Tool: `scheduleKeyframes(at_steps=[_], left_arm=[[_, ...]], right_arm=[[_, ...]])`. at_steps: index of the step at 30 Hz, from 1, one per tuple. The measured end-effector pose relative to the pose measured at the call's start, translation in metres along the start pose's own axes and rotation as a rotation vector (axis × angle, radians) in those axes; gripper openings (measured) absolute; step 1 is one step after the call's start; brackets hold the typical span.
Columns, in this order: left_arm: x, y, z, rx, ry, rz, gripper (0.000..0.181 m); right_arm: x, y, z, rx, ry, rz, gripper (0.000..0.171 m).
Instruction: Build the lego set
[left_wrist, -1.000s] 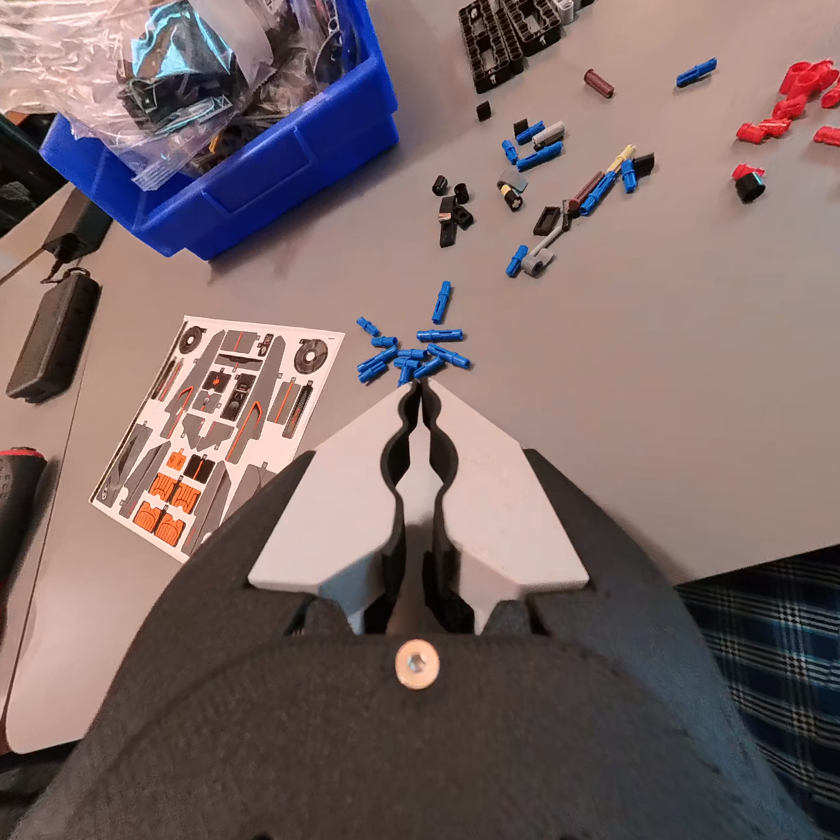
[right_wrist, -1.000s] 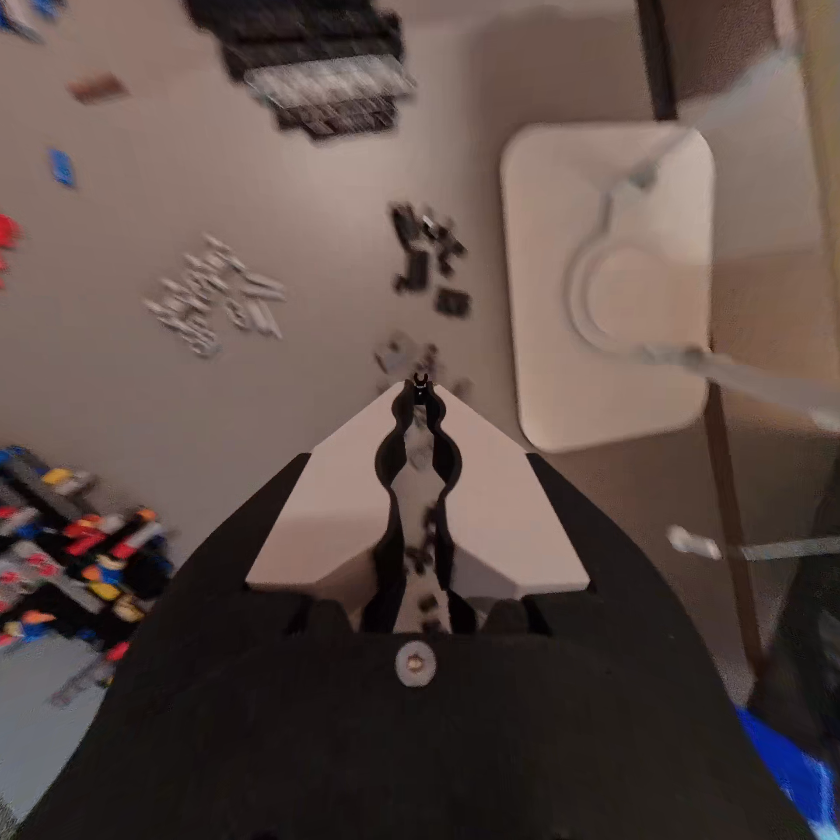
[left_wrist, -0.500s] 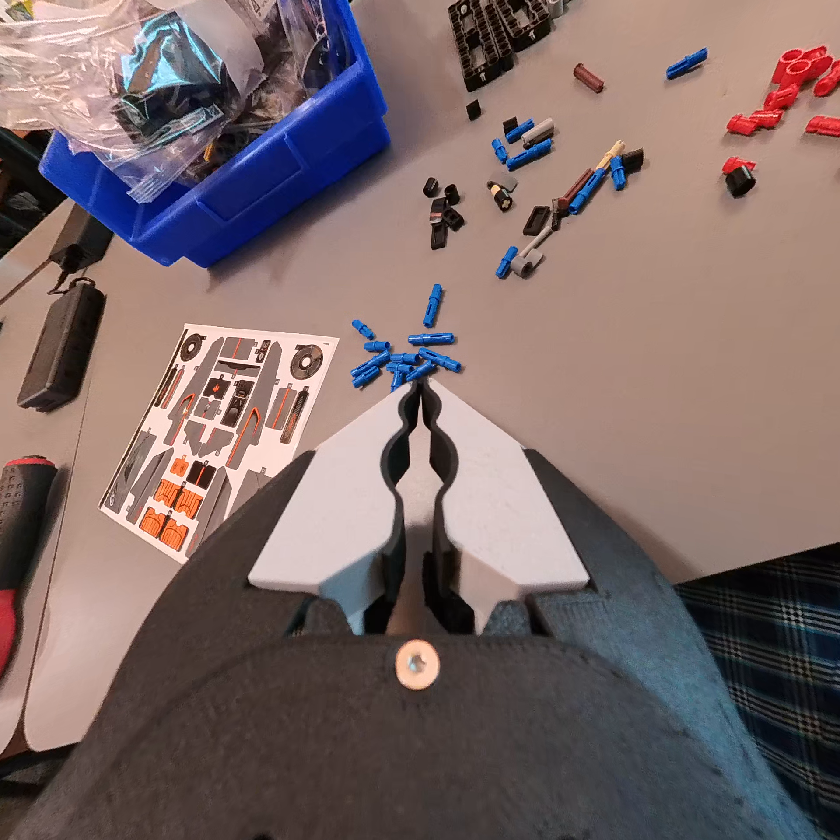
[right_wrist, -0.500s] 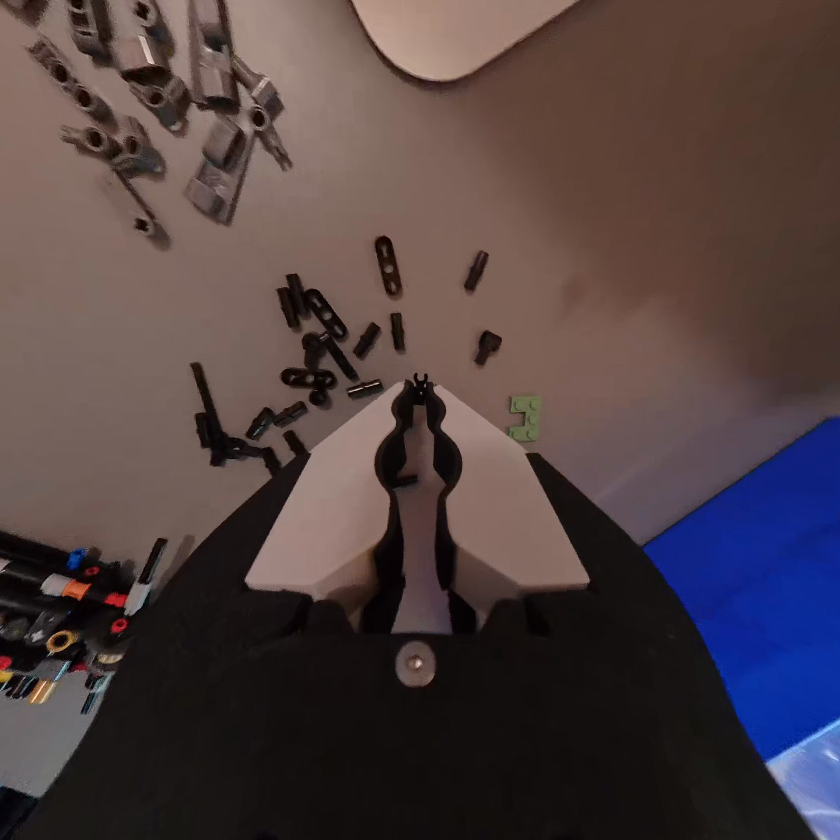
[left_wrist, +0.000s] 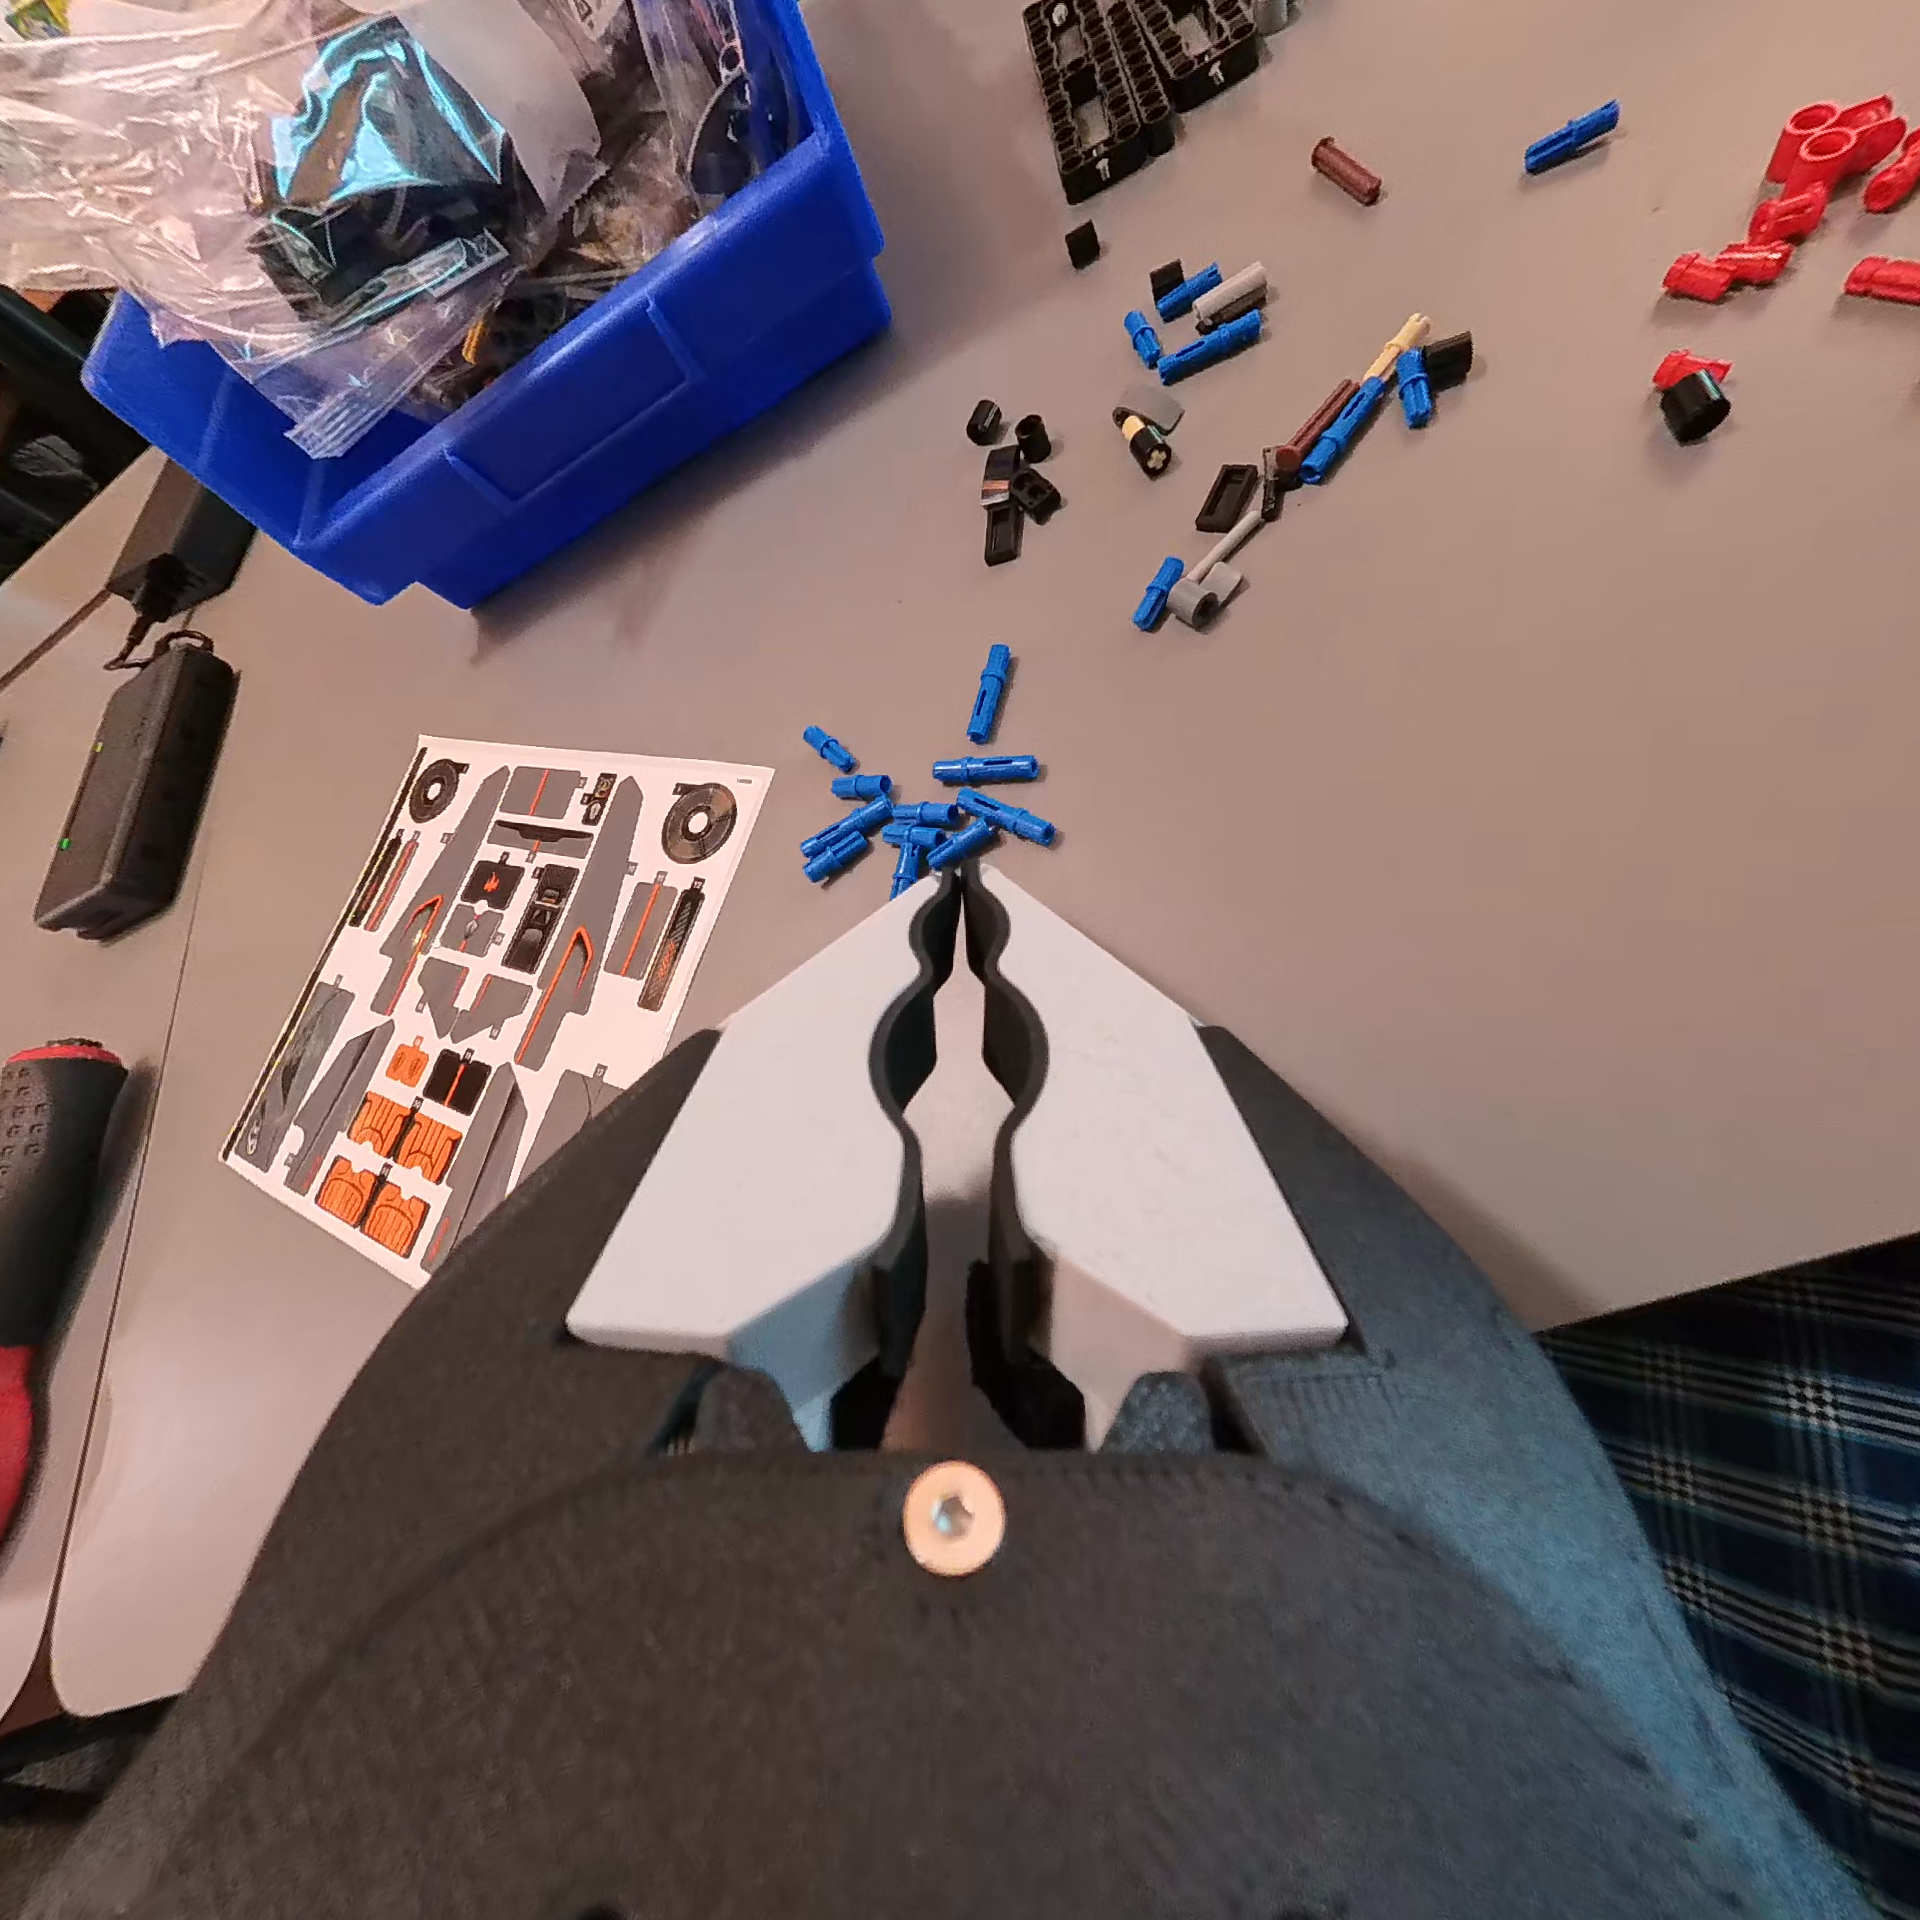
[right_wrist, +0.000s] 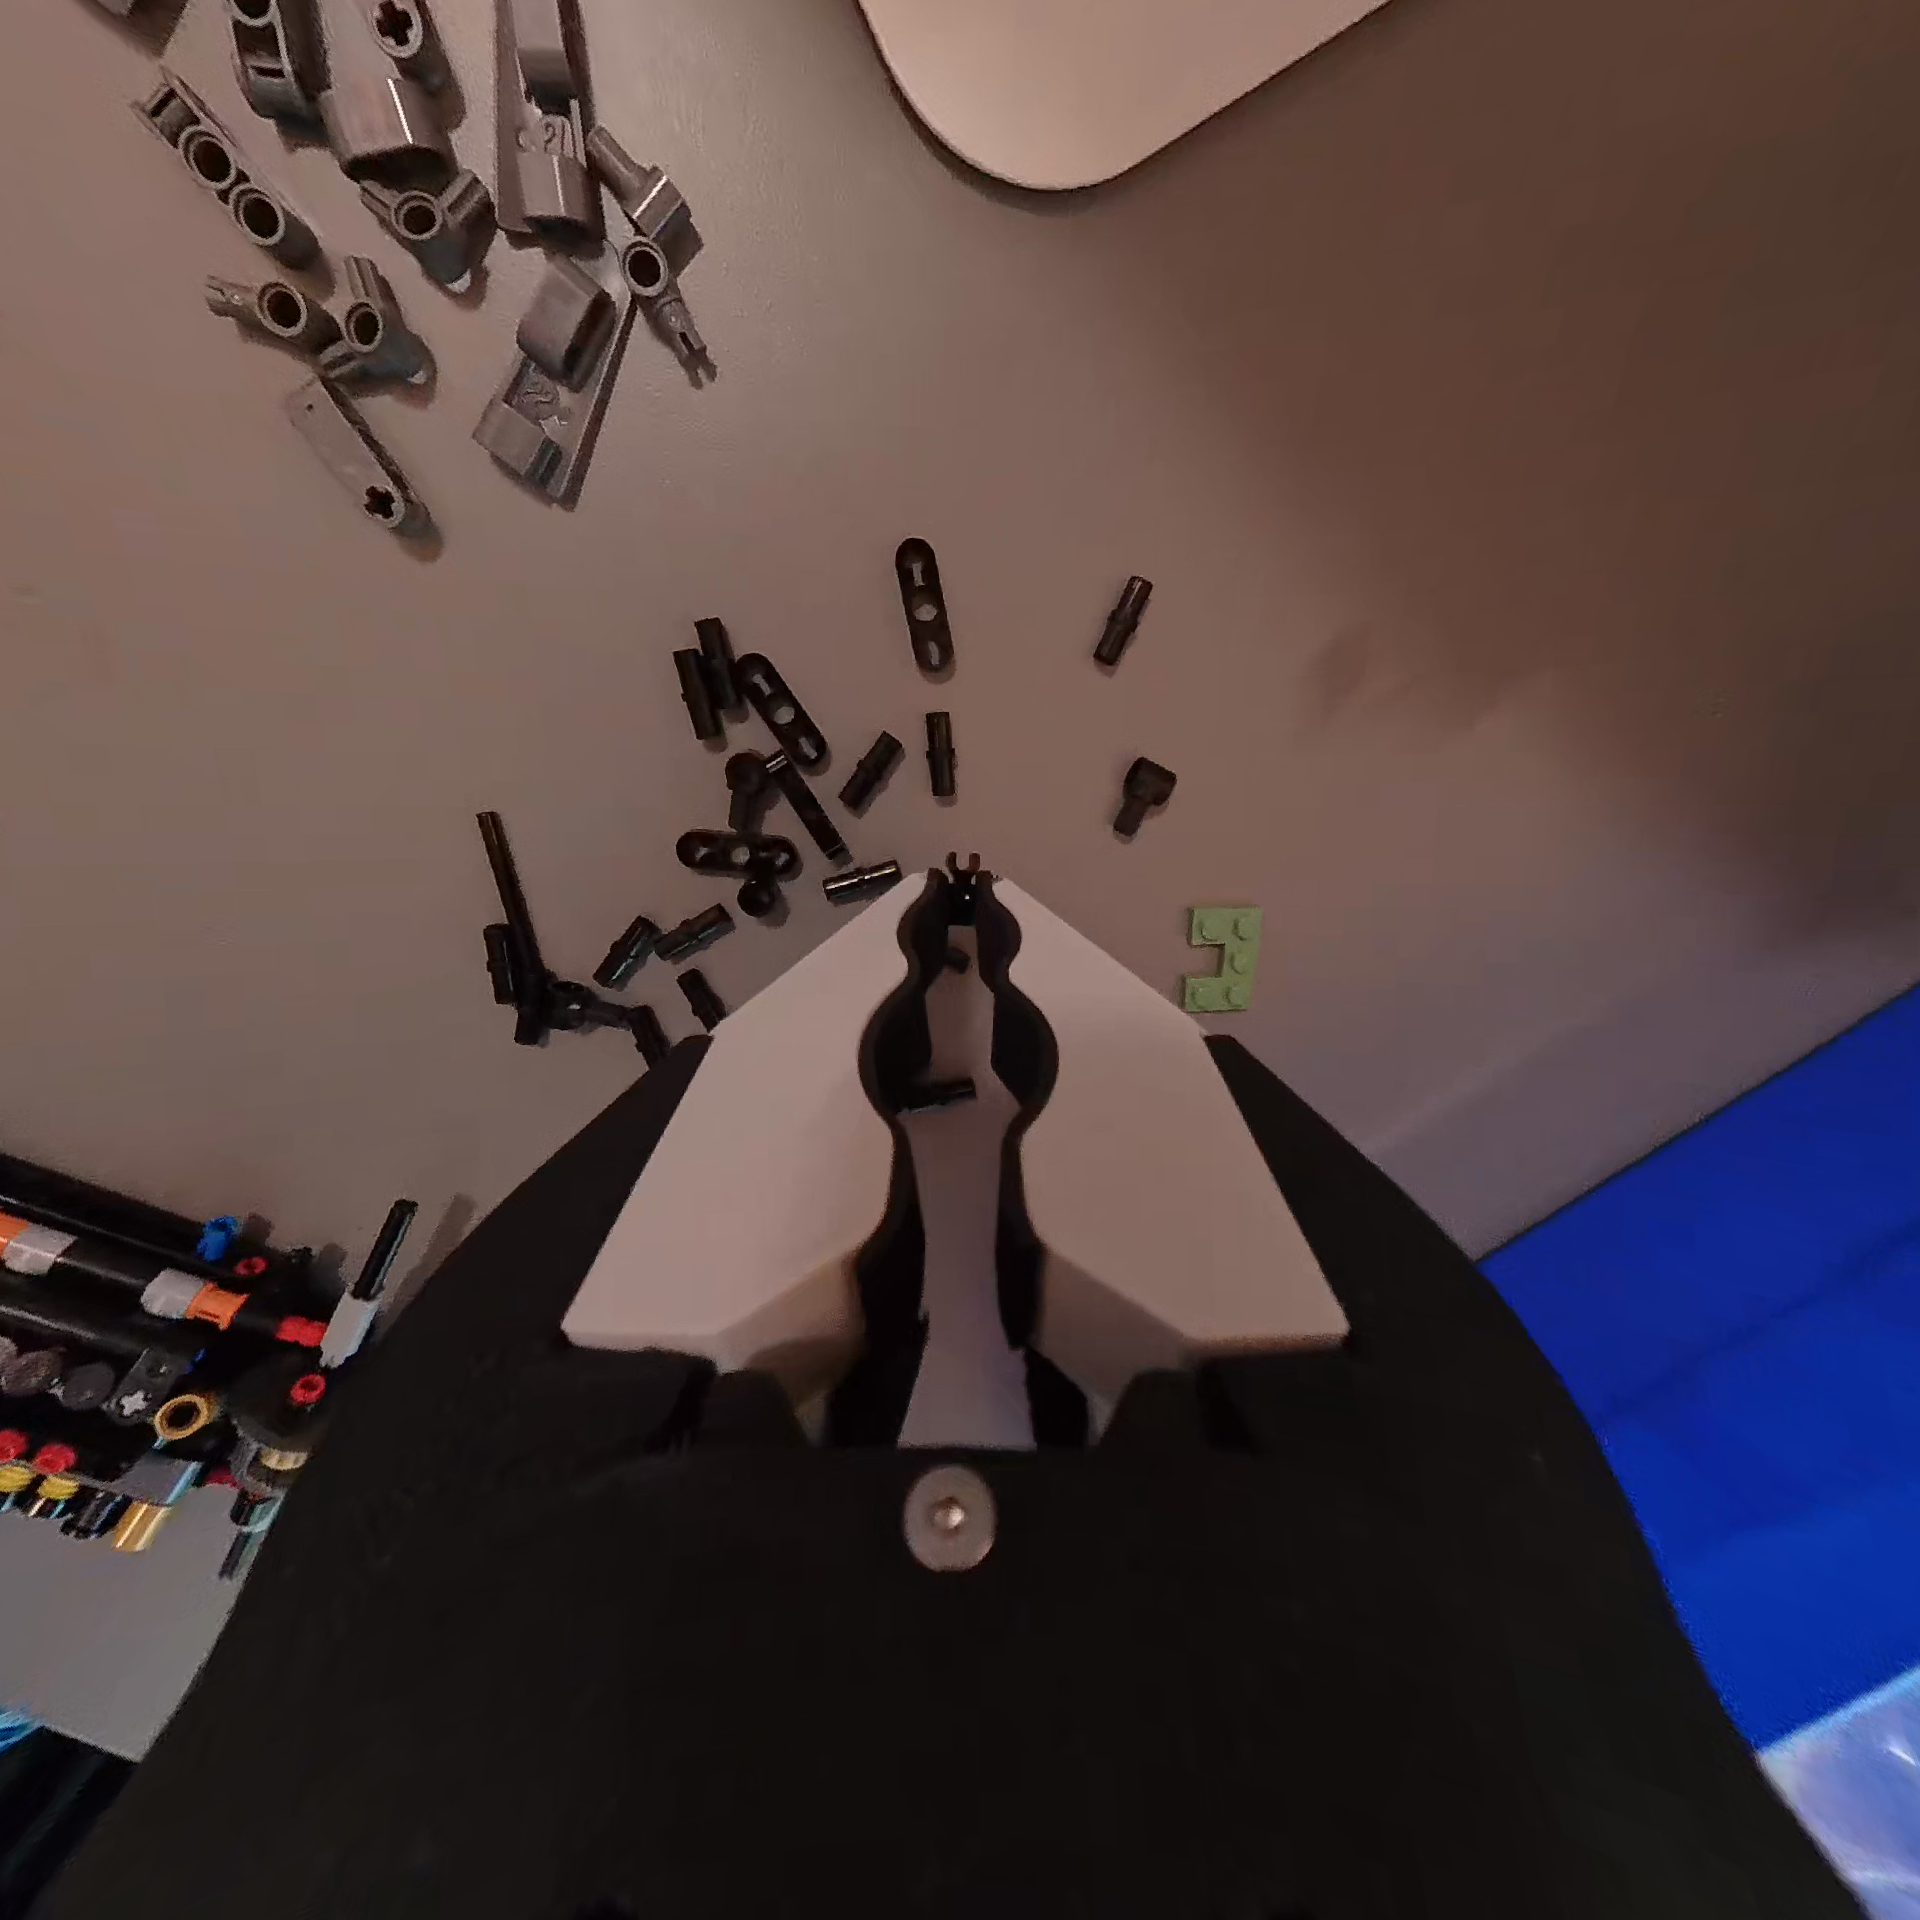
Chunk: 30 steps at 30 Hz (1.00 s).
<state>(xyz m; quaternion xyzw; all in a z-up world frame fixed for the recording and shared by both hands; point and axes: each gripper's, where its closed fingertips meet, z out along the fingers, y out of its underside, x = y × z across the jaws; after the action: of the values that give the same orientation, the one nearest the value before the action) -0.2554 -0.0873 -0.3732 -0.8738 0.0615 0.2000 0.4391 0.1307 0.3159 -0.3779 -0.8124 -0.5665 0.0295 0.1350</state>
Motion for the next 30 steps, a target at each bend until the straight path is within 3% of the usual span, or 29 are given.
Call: scheduleKeyframes(at_steps=[1, 8, 10, 11, 13, 17, 20, 22, 26, 30], left_arm=[[0.0, 0.0, 0.0, 0.0, -0.001, -0.001, 0.0], [0.001, -0.001, 0.0, 0.001, 0.001, 0.003, 0.0], [0.001, -0.002, 0.0, 0.004, -0.001, 0.009, 0.0], [0.001, -0.003, -0.001, 0.006, -0.005, 0.013, 0.0], [0.001, -0.006, -0.001, 0.009, -0.01, 0.016, 0.0], [0.005, -0.01, -0.001, 0.01, -0.012, 0.034, 0.0], [0.006, -0.012, -0.001, 0.01, -0.014, 0.04, 0.0], [0.007, -0.013, -0.001, 0.011, -0.016, 0.04, 0.0], [0.011, -0.013, 0.0, 0.01, -0.008, 0.049, 0.0], [0.008, -0.012, -0.002, 0.015, -0.017, 0.046, 0.0]], right_arm=[[-0.001, 0.002, 0.002, -0.009, -0.017, 0.014, 0.001], [-0.004, 0.005, 0.006, 0.003, -0.033, -0.011, 0.022], [-0.004, 0.003, 0.003, 0.031, -0.044, -0.005, 0.003], [-0.001, 0.004, 0.003, 0.026, -0.023, -0.012, 0.002], [-0.001, 0.001, 0.002, 0.045, -0.019, -0.025, 0.012], [-0.005, -0.001, -0.004, 0.05, 0.003, -0.074, 0.015], [-0.015, -0.023, -0.021, 0.165, -0.015, -0.076, 0.018], [-0.037, -0.043, -0.039, 0.219, -0.023, -0.162, 0.02], [-0.126, -0.102, -0.066, 0.34, -0.155, -0.41, 0.019], [-0.222, -0.151, -0.064, 0.389, -0.251, -0.655, 0.017]])
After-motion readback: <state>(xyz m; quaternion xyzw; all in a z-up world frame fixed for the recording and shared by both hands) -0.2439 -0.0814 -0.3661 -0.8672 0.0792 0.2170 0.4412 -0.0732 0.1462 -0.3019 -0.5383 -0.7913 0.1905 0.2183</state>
